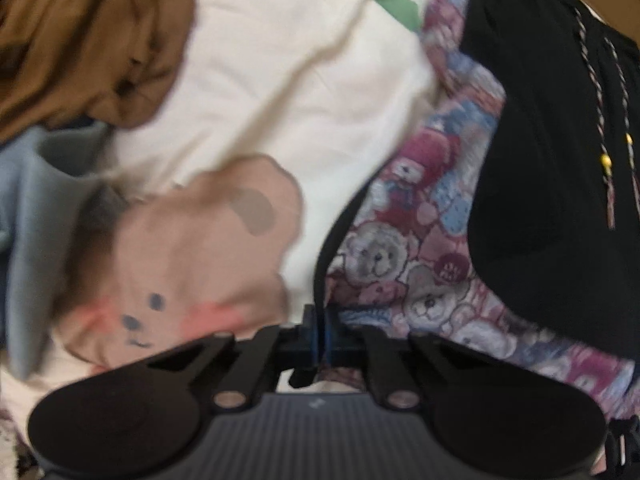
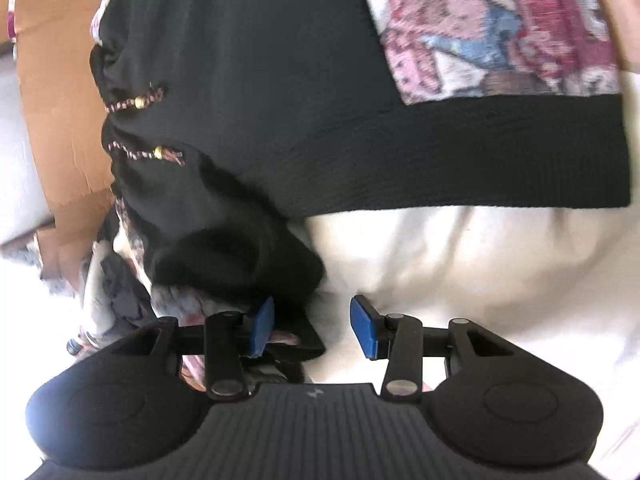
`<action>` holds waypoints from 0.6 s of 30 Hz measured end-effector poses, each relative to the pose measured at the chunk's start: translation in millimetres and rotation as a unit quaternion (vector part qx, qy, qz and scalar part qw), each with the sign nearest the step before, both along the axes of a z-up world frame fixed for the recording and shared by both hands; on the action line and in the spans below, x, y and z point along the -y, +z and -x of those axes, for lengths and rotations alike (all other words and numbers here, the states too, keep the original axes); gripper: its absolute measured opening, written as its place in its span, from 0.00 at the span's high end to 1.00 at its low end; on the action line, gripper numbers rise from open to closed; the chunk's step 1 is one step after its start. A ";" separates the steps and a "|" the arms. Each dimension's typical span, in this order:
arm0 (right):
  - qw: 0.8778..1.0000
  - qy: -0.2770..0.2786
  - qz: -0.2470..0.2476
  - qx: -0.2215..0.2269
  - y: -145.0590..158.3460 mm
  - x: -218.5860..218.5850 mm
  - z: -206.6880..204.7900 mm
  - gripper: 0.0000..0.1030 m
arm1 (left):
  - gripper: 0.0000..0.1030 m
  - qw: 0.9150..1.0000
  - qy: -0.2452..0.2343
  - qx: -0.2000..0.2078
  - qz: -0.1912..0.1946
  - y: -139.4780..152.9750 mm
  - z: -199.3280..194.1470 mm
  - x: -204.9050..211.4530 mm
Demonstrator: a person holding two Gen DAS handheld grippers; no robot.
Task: Fold clothes
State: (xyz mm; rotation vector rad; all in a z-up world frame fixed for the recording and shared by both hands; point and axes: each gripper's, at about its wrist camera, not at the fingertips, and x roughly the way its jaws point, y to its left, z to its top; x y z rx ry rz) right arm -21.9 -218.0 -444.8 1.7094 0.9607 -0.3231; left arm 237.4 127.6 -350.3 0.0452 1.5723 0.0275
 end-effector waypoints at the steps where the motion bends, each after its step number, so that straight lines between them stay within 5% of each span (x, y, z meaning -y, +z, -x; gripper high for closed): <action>1: 1.000 -0.002 0.001 -0.001 0.7 0.7 0.6 0.52 | 0.97 1.000 -0.002 0.003 -0.011 3.4 -0.7 -1.2; 6: 0.999 -0.037 -0.017 -0.002 -1.8 -1.8 5.7 0.51 | 0.97 0.999 -0.005 0.027 -0.045 21.5 -8.8 -6.5; 18: 1.000 0.021 0.003 0.006 6.9 -32.1 -14.2 0.51 | 0.97 0.988 -0.061 0.103 -0.093 62.3 -69.0 7.9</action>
